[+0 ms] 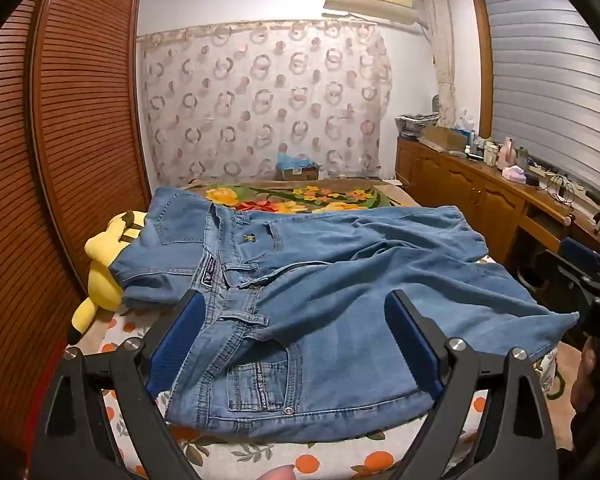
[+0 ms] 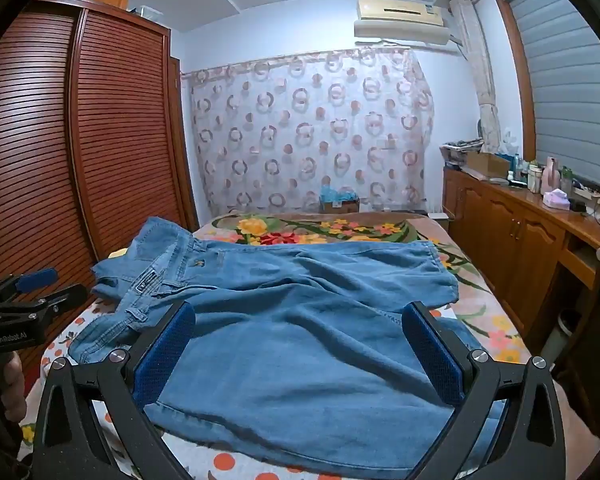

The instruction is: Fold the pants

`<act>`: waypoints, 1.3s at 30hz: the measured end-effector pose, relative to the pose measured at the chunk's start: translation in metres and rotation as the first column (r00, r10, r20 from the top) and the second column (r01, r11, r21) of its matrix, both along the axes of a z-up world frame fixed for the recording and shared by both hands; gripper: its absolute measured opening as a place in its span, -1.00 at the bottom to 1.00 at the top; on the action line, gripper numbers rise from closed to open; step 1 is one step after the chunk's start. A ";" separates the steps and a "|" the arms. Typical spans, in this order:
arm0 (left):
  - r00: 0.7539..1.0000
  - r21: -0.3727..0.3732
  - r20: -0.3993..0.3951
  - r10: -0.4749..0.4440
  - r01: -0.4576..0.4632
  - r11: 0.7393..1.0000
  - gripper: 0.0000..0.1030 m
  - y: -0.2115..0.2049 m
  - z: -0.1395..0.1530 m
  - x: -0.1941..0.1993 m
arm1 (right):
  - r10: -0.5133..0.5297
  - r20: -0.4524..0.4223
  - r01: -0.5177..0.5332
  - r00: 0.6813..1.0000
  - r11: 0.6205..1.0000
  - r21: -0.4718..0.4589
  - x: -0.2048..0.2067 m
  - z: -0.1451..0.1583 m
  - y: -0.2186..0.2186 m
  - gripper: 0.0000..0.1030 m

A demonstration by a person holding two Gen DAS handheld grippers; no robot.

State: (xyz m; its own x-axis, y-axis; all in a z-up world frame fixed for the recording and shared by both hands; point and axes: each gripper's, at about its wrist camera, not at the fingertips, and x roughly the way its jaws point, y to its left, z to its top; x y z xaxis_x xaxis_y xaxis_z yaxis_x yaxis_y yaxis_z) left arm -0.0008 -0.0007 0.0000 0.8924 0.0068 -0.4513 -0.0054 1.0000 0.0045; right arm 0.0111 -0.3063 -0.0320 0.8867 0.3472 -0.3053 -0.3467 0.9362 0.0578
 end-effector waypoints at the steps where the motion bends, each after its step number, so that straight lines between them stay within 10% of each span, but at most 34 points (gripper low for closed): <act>1: 1.000 -0.002 -0.001 -0.002 0.002 1.000 0.78 0.000 0.000 0.000 | 0.000 0.000 0.000 1.000 1.000 0.000 0.000 0.000 0.000 1.00; 39: 1.000 -0.017 -0.002 0.017 -0.017 1.000 0.78 0.007 0.006 -0.001 | -0.008 0.009 0.008 1.000 1.000 0.000 -0.001 0.002 -0.001 1.00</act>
State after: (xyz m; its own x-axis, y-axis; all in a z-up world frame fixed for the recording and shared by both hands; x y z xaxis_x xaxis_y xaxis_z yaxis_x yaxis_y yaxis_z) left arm -0.0020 0.0067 0.0063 0.8911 0.0141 -0.4535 -0.0223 0.9997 -0.0128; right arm 0.0104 -0.3074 -0.0300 0.8921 0.3402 -0.2974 -0.3399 0.9389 0.0544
